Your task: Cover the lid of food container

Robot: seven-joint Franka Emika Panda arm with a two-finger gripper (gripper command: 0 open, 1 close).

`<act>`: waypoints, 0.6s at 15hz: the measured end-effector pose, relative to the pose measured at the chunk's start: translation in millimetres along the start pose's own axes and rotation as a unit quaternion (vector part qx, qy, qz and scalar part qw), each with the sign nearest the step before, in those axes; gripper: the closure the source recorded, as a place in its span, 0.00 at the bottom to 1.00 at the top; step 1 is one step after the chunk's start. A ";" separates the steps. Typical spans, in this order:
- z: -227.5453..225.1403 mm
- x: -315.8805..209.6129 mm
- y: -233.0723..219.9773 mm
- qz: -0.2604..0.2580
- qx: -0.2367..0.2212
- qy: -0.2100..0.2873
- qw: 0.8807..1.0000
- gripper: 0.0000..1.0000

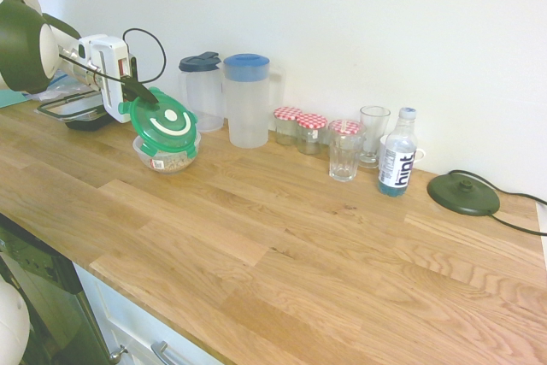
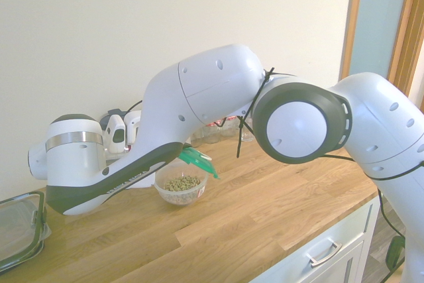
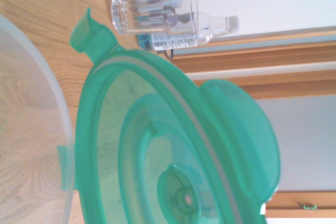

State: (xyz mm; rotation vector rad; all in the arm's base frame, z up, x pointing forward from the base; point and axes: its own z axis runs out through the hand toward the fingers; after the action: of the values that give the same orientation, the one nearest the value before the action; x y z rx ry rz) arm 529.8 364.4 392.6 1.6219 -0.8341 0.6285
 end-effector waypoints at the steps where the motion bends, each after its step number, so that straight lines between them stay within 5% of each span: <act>1: -0.5 0.5 0.2 0.001 0.000 0.003 1.000 1.00; 9: -14.7 10.9 2.8 0.006 0.010 0.012 1.000 1.00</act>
State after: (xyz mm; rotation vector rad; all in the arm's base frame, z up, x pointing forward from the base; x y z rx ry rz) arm 534.7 376.4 405.8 1.6243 -0.8237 0.6657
